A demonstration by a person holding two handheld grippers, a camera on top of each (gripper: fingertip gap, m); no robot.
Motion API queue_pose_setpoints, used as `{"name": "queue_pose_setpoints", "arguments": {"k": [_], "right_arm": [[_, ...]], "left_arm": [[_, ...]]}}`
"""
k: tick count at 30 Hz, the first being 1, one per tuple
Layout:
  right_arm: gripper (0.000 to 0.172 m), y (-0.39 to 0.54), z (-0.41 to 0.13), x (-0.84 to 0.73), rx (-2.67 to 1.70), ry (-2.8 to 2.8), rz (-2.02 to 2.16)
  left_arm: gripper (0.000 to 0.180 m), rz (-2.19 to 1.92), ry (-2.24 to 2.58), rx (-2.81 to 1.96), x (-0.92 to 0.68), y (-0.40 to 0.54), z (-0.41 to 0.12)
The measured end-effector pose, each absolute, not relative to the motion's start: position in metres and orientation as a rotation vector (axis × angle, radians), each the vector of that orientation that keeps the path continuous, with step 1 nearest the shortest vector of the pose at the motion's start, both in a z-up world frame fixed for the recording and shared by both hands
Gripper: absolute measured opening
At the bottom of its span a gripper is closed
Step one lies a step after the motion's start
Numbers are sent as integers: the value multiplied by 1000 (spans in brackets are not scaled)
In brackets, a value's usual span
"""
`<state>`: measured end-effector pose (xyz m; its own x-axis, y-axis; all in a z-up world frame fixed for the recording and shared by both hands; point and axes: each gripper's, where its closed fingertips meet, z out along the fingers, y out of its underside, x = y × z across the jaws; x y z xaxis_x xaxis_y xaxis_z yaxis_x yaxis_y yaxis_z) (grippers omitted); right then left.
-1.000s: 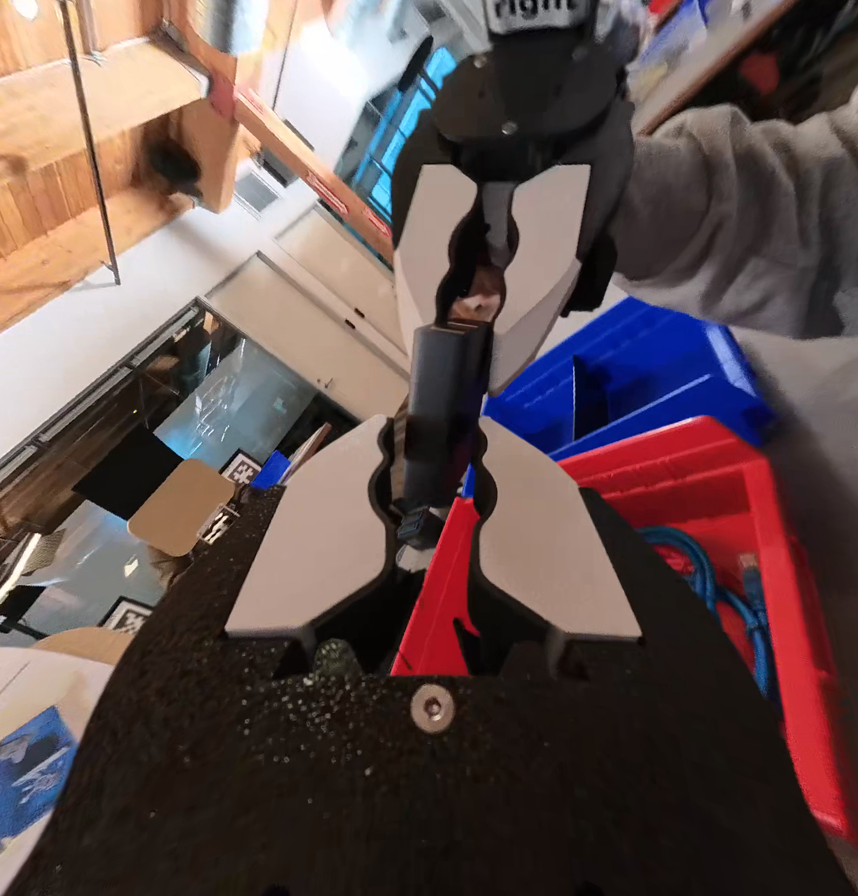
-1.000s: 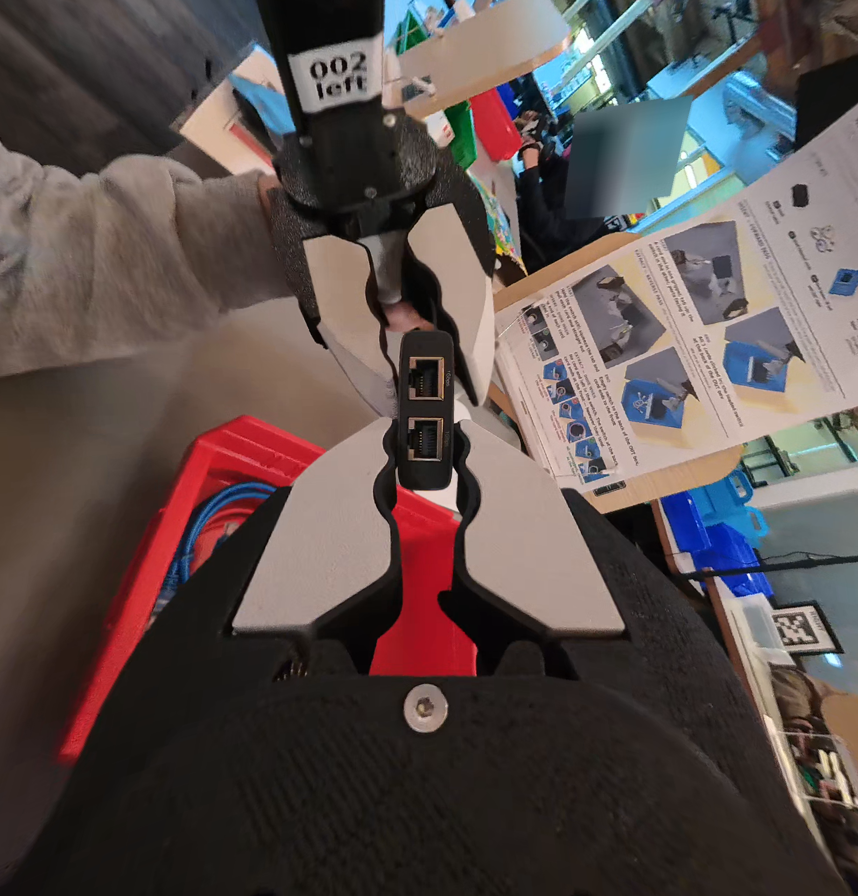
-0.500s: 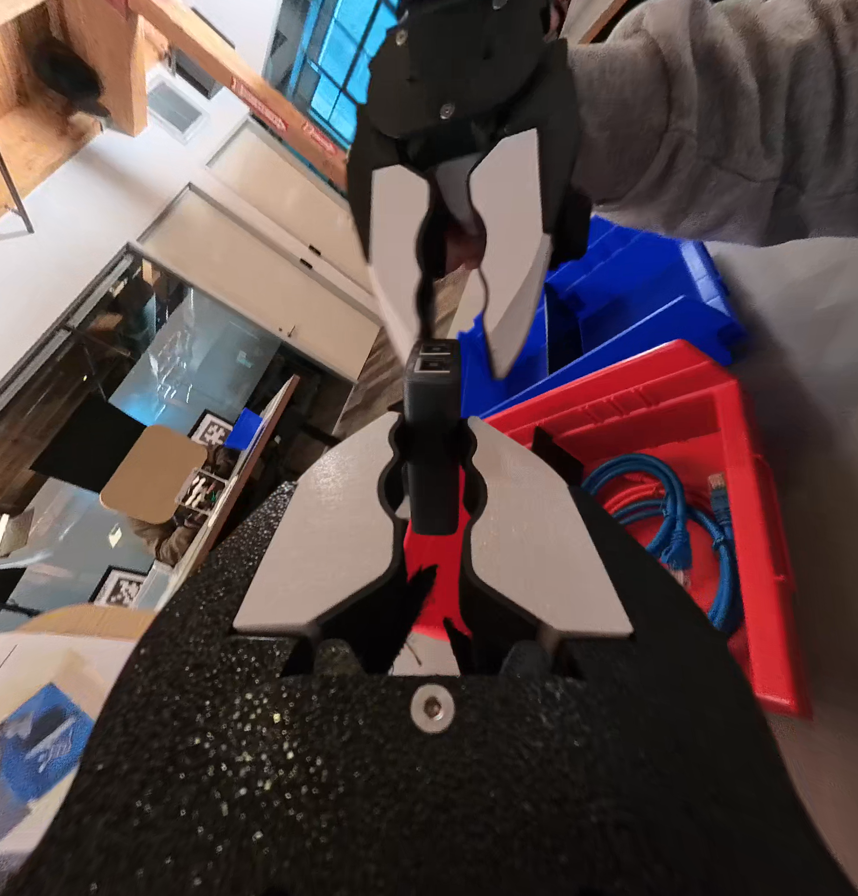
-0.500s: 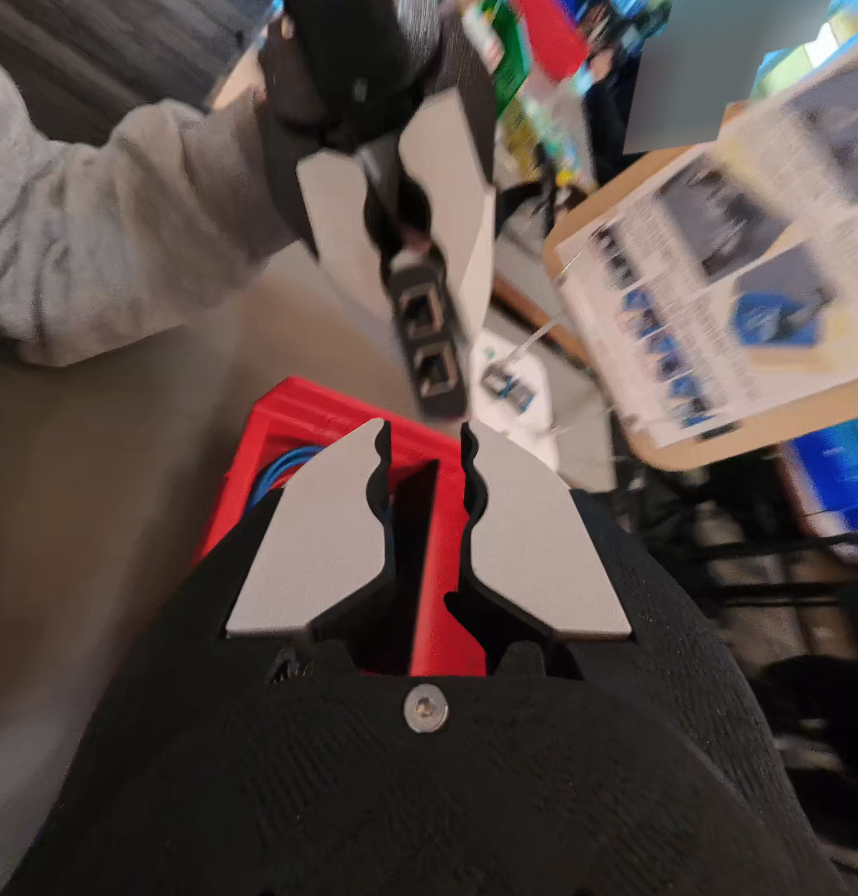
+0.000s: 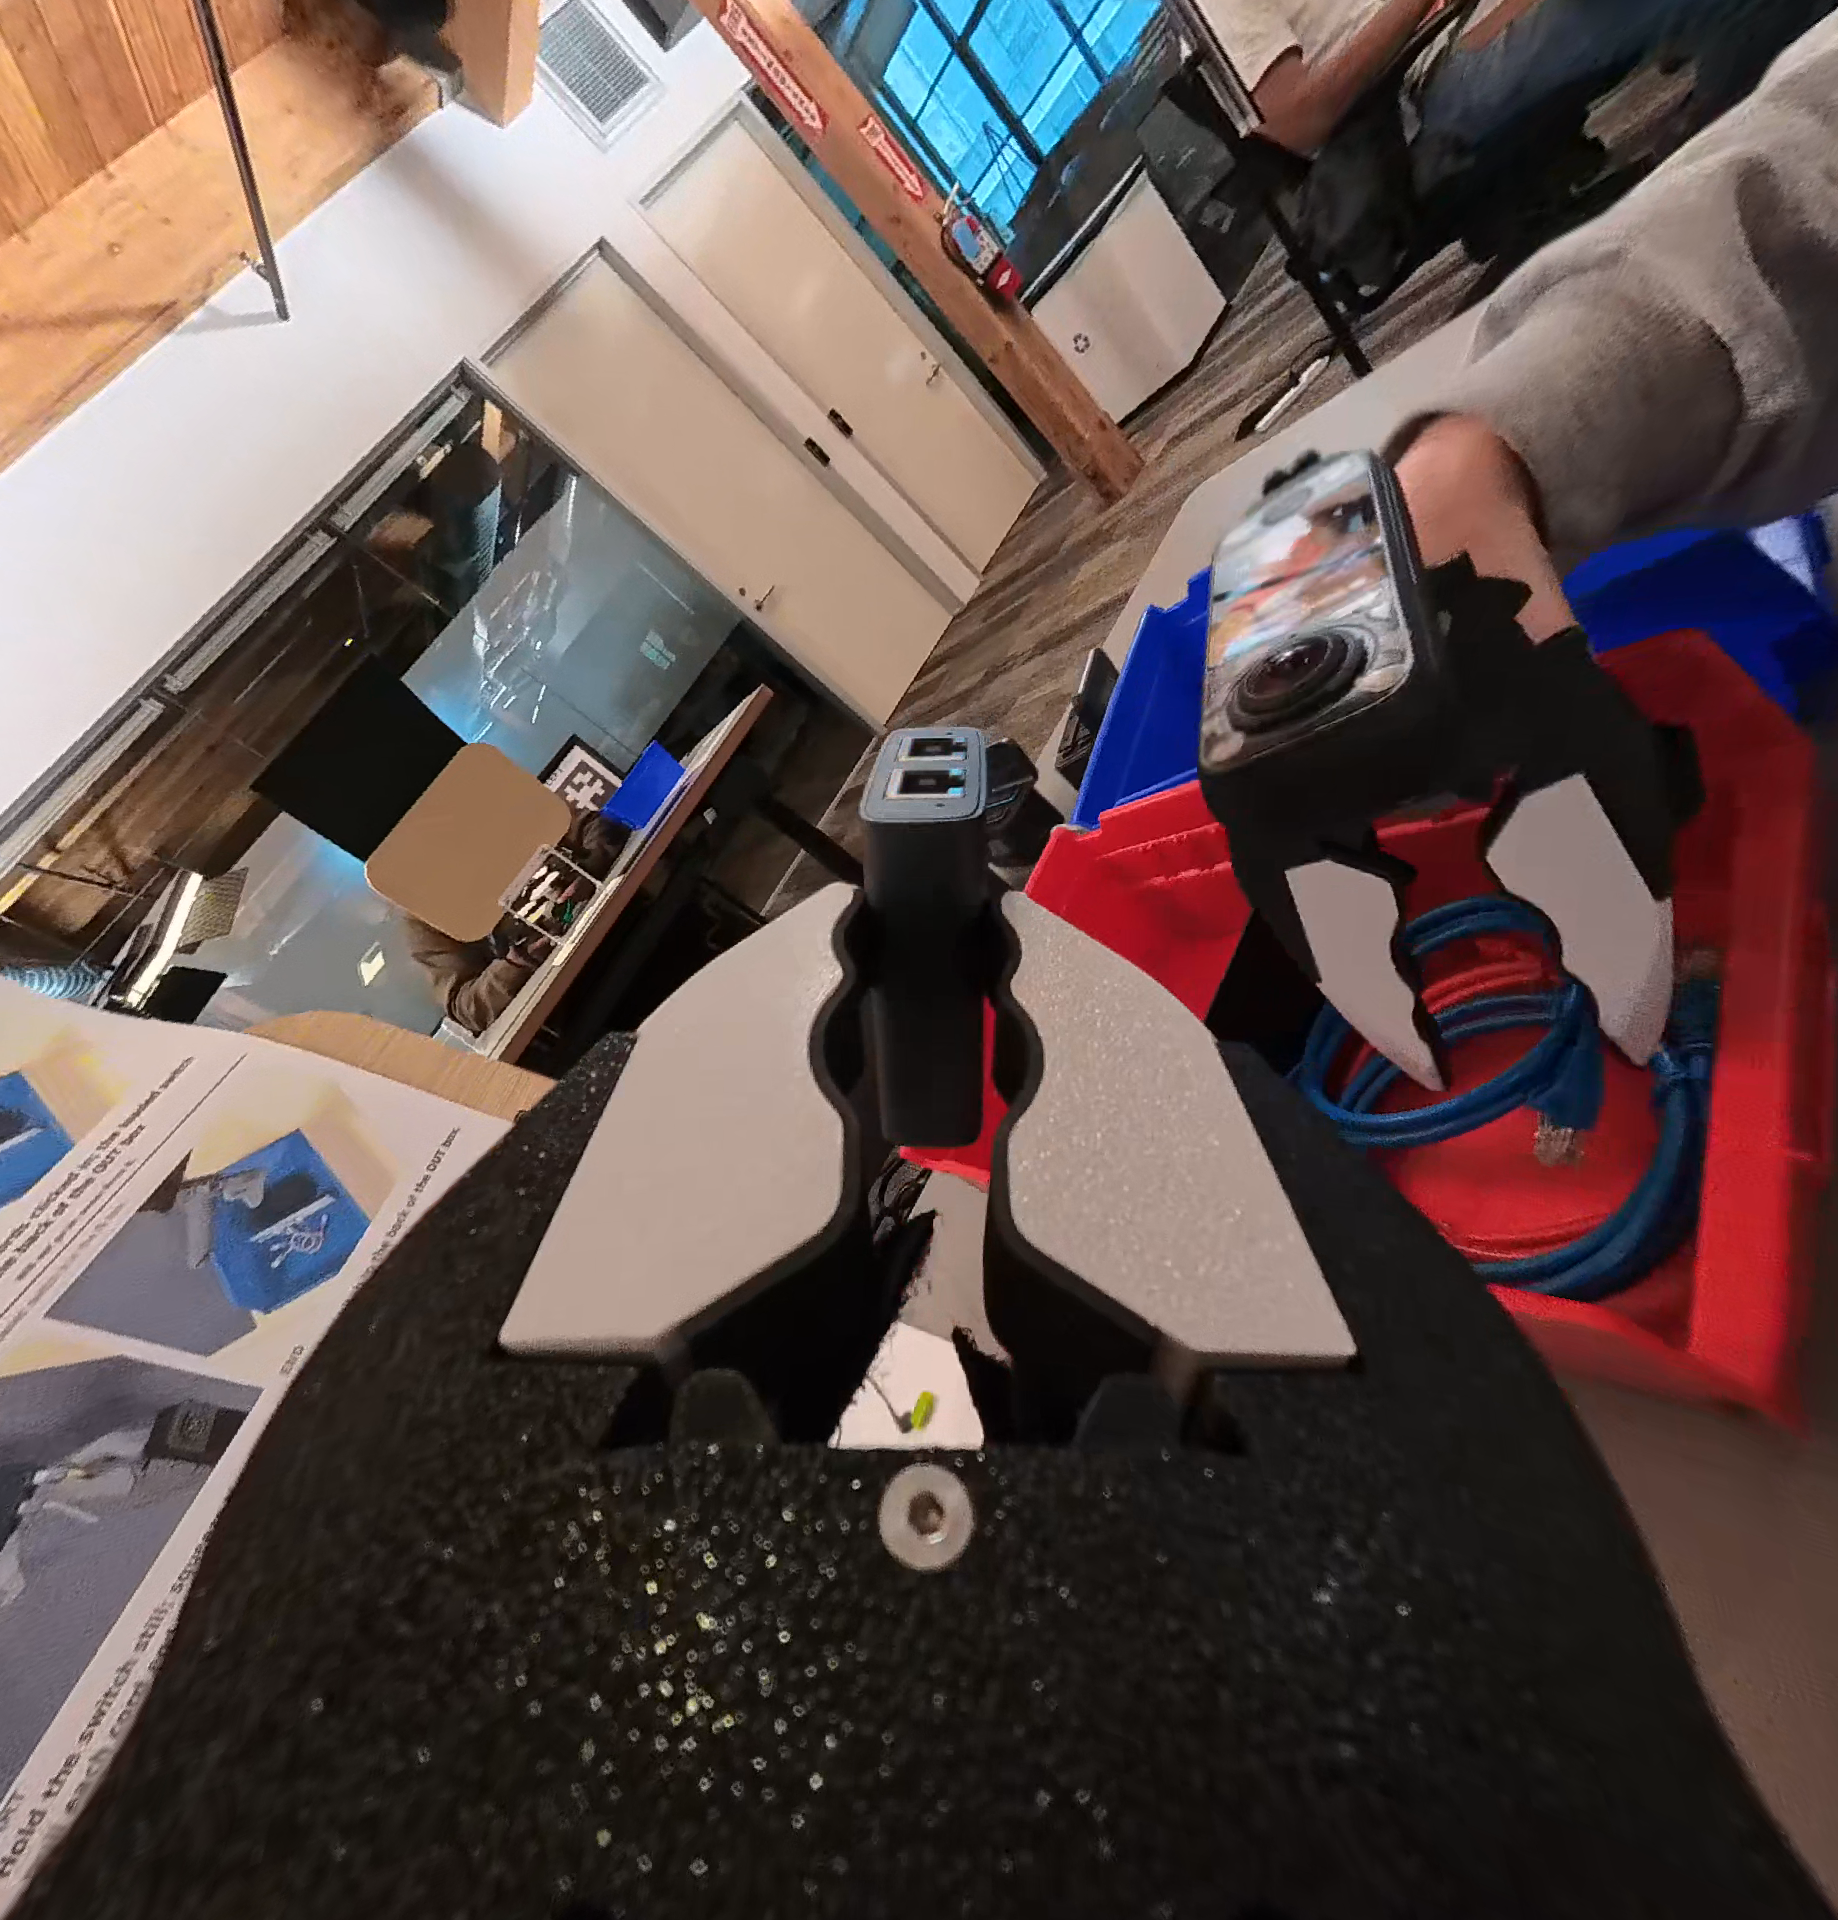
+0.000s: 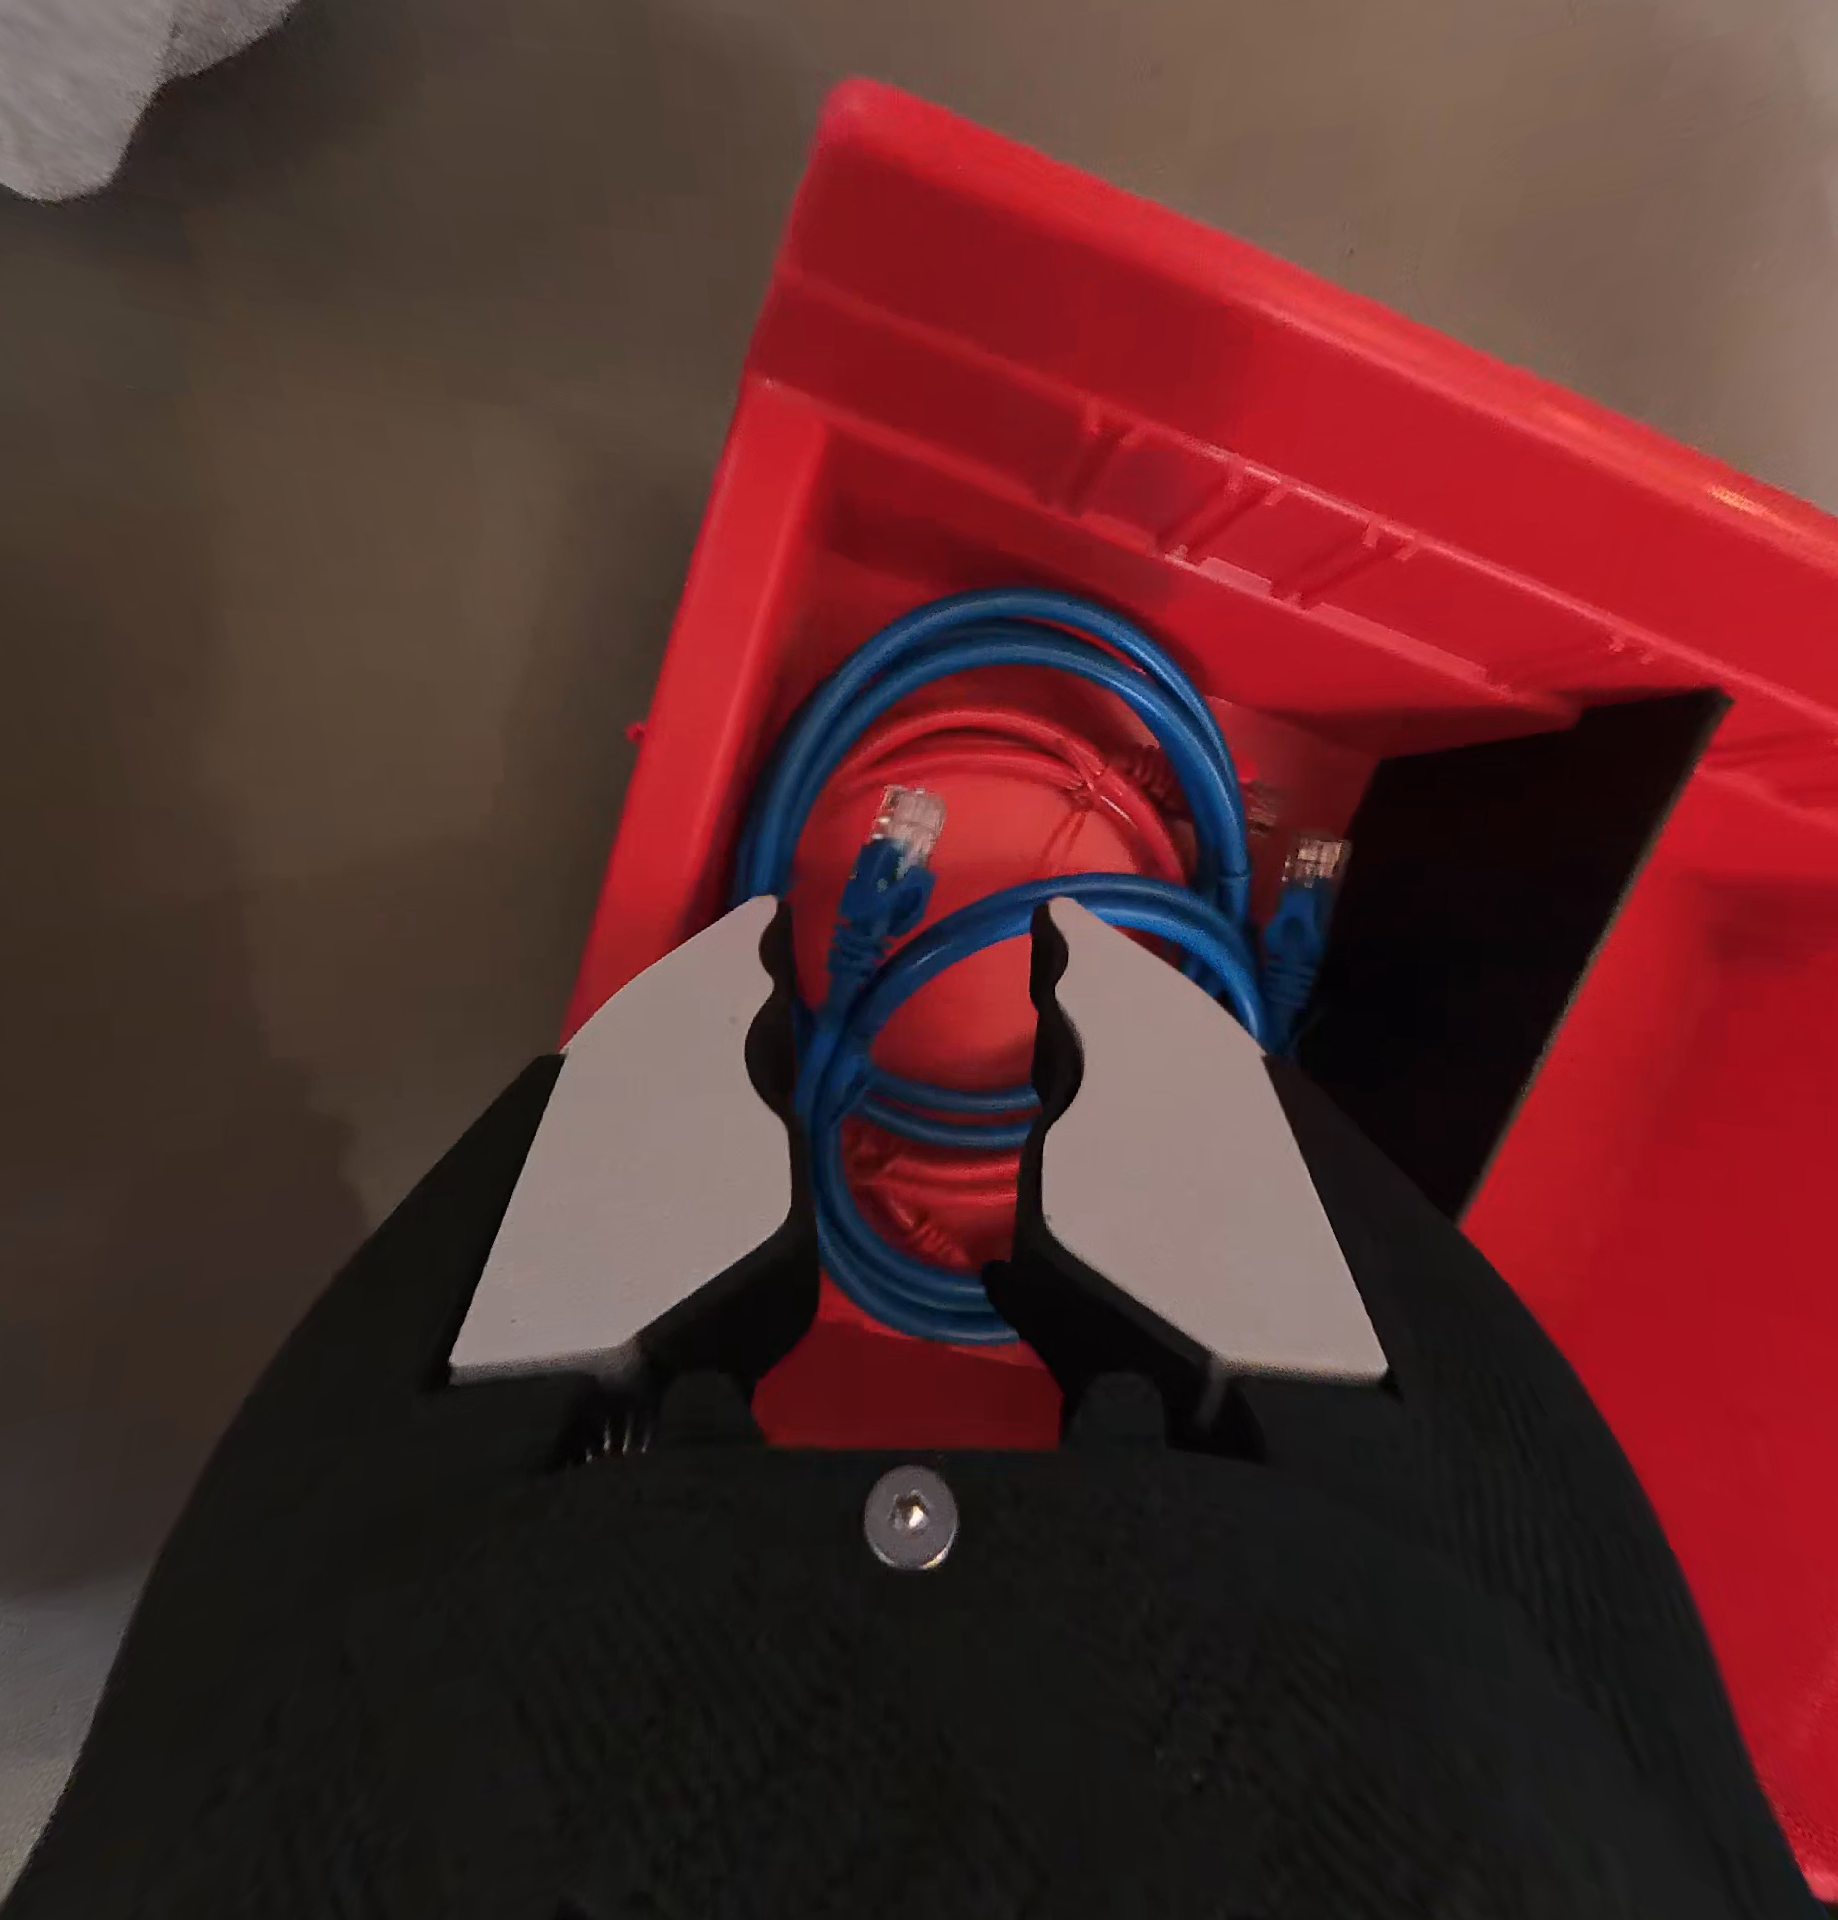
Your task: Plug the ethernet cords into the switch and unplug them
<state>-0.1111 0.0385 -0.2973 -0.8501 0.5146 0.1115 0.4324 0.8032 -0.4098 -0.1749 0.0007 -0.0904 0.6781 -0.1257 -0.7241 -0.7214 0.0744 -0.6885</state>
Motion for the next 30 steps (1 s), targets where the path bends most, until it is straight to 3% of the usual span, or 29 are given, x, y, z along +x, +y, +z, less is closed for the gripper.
{"name": "queue_pose_setpoints", "arguments": {"k": [5,13,21,26,30], "right_arm": [[37,63,-281,-144,-838,-2571,564],[30,37,-303,-109,-781,-2887,595],[35,30,-317,-107,-893,-3080,566],[18,35,-324,-108,-831,-3048,375],[14,40,-315,-106,-779,-2965,409]], "left_arm": [[20,533,712,-1452,-184,-6,-89],[21,527,693,-1449,-190,-9,-88],[21,517,705,-1471,-189,-5,-93],[20,516,697,-1475,-191,-6,-93],[20,514,689,-1468,-193,-8,-92]]}}
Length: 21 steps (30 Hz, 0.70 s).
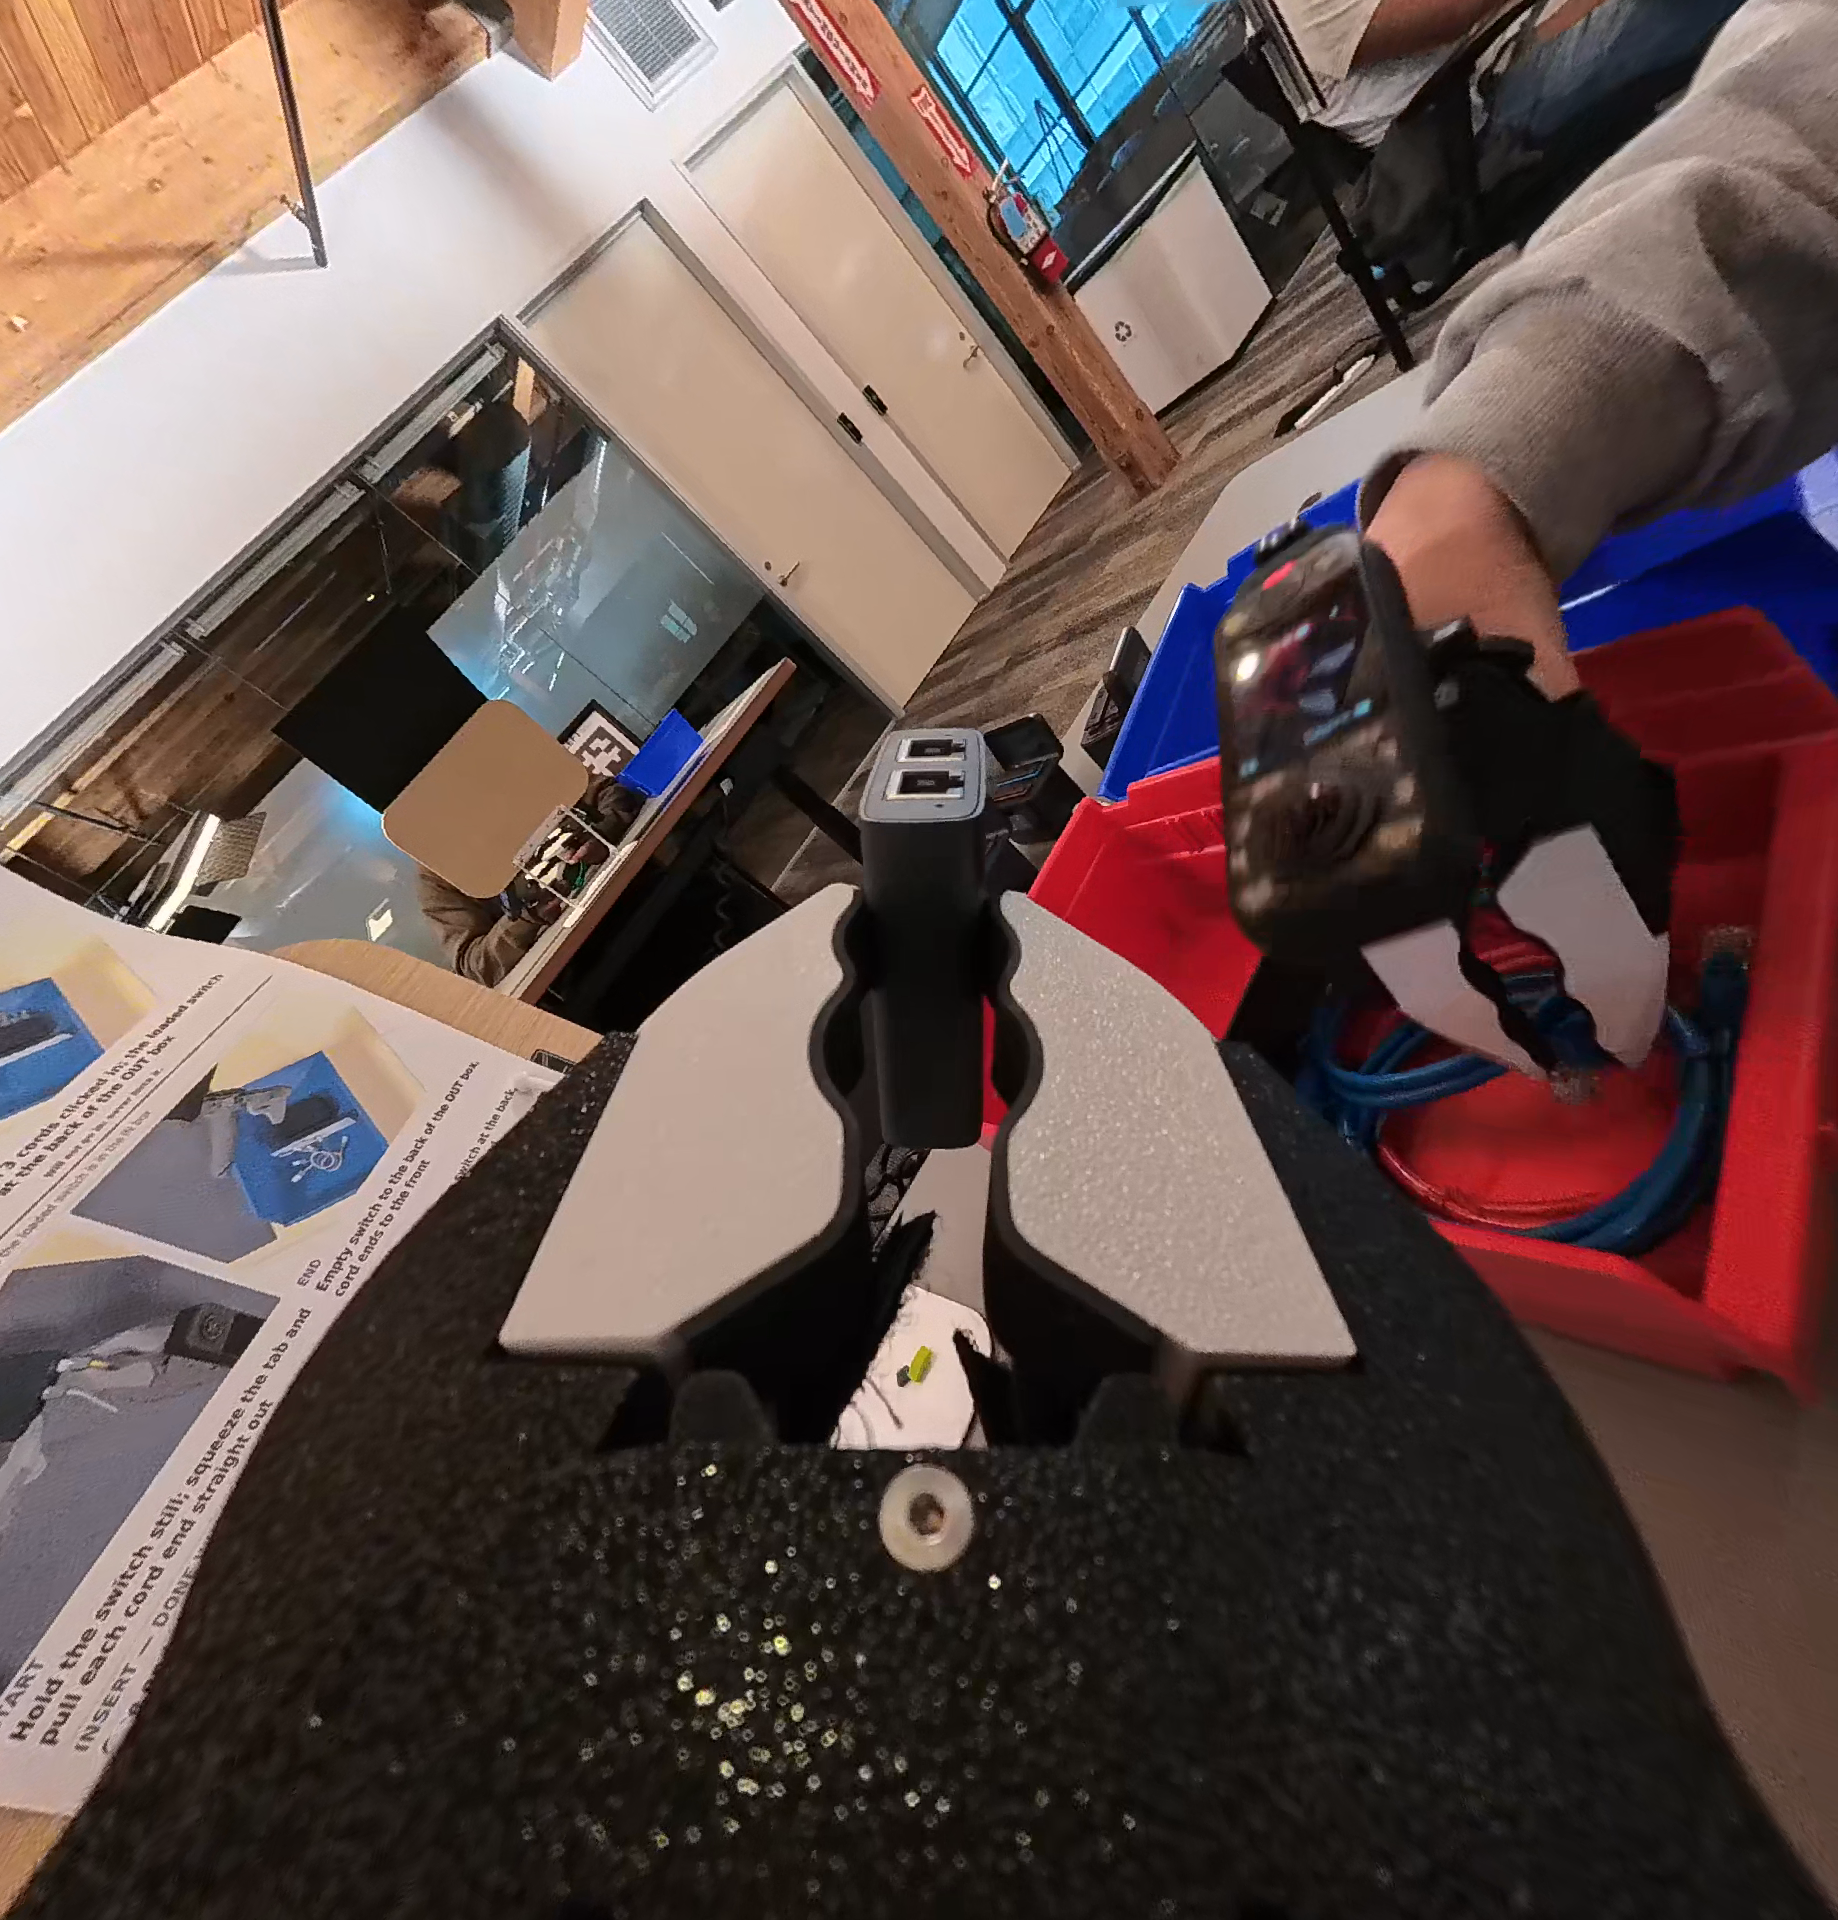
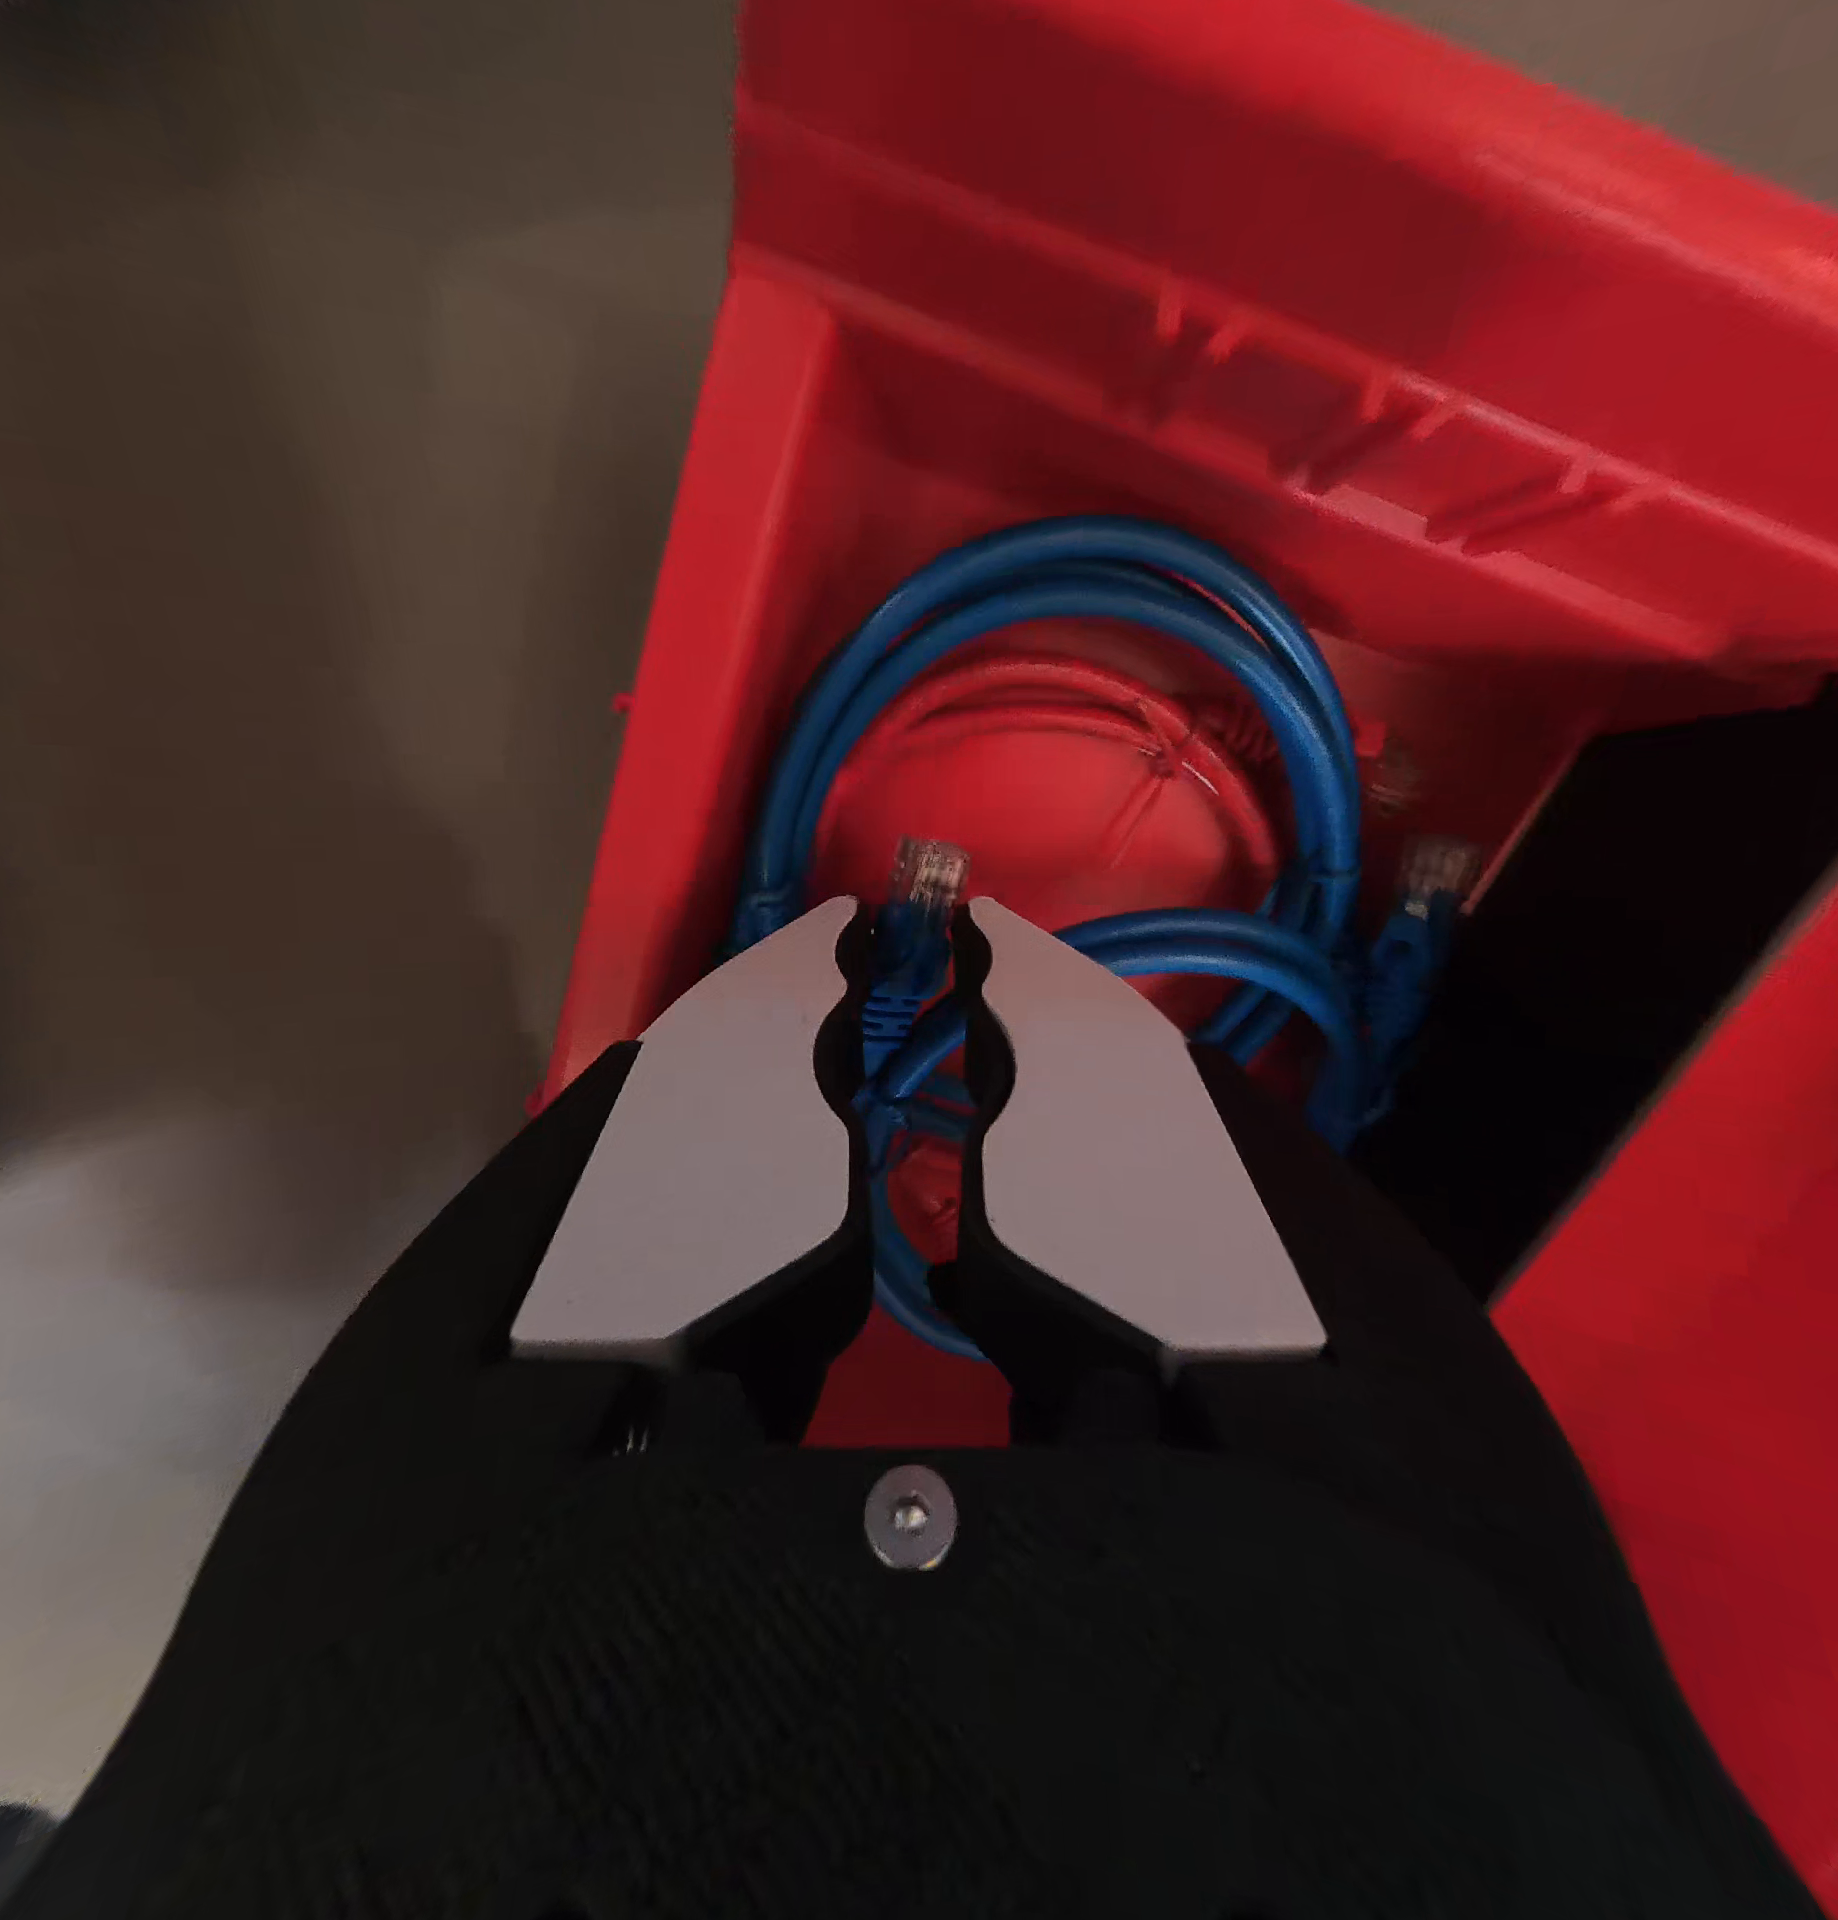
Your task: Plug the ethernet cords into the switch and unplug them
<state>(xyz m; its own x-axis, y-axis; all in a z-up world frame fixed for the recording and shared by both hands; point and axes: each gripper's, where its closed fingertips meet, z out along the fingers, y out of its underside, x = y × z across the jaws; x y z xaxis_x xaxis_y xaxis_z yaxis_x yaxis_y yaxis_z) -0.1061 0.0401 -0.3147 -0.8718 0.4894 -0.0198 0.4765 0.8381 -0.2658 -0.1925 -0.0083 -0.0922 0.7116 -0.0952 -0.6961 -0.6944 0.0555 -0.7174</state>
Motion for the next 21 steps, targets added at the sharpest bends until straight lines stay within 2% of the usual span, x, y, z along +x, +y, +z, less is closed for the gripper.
{"name": "queue_pose_setpoints", "arguments": {"k": [3,8,13,17,21], "right_arm": [[13,46,-285,-109,-747,-2793,534],[13,61,-206,-111,-663,-2421,753],[13,78,-140,-97,-580,-2175,742],[12,81,-111,-59,-594,-2107,674],[13,85,-104,-3,-697,-2079,544]], "left_arm": [[20,516,684,-1456,-193,-10,-91],[20,504,689,-1433,-190,-10,-88],[20,490,719,-1425,-182,-5,-88],[20,463,770,-1409,-168,3,-88],[21,388,868,-1361,-139,12,-87]]}}
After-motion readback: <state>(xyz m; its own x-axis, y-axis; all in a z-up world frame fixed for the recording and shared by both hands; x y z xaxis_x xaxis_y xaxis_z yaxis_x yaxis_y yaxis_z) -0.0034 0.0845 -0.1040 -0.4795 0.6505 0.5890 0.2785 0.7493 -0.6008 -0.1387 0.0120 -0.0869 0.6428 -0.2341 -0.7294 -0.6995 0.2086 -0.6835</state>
